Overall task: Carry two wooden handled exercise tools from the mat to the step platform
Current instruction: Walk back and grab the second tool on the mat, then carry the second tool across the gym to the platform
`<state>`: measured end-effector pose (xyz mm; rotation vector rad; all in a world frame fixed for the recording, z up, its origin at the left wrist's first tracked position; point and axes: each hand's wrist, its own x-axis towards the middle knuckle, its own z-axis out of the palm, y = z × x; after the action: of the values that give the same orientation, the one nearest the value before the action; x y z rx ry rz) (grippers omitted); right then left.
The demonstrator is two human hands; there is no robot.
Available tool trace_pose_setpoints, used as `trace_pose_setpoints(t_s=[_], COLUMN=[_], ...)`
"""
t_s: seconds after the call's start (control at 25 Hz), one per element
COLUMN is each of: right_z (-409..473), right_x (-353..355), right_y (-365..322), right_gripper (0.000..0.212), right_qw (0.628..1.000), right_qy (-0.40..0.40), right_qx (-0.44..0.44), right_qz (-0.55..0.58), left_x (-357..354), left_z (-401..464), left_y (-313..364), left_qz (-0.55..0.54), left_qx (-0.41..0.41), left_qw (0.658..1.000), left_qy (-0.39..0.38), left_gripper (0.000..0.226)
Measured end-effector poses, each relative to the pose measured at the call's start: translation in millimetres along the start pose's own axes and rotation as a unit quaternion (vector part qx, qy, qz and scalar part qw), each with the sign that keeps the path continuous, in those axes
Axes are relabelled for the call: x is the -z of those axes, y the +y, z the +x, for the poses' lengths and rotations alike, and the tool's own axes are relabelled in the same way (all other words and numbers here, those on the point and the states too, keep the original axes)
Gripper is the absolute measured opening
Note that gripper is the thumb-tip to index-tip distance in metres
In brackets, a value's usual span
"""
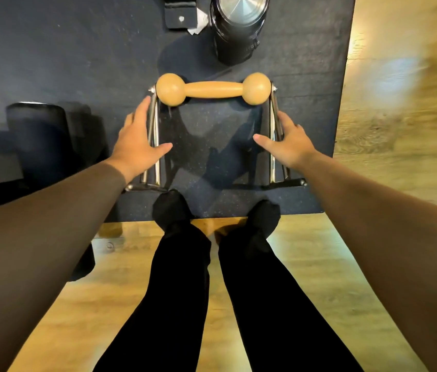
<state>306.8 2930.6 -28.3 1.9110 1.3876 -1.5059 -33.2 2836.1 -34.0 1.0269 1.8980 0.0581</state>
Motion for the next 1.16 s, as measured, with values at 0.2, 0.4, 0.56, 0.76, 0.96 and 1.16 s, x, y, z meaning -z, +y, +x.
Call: trace_pose_setpoints(t_s=[0.2,0.4,0.56,0.76,0.96,1.16], right_z=[-2,1,-9,-46,-86,-130], right_x=[-9,-15,-20,-40,-30,-7], right_y=[-3,11,21,46,40,18], right_gripper=[0.110,0.038,0.026,0.026,0.025,0.020], right_qw=[0.993,0.985,0.978,0.971,0.964,0.943], right_qy=[-0.007,-0.012,0.014,0.071,0.114,0.130], right_qx=[-0.051,-0.098,-0.100,-0.090,-0.048,-0.014], right_qz=[0.108,0.144,0.180,0.212,0.237,0.307], left_x=[-16,-19,-26,-30,-13,18], left_z=[5,5,4,-27,-69,-115], left_y=[-4,-7,-6,-6,4,26], left_qz=[-0.071,-0.103,-0.160,-0.214,-0.242,-0.263], left_qx=[0.048,0.136,0.222,0.197,0.164,0.116], left_qw=[0.995,0.983,0.960,0.957,0.956,0.954], left_qy=[-0.056,-0.073,-0.053,-0.014,0.036,0.083], left_gripper=[0.116,0.117,0.051,0.032,0.039,0.041])
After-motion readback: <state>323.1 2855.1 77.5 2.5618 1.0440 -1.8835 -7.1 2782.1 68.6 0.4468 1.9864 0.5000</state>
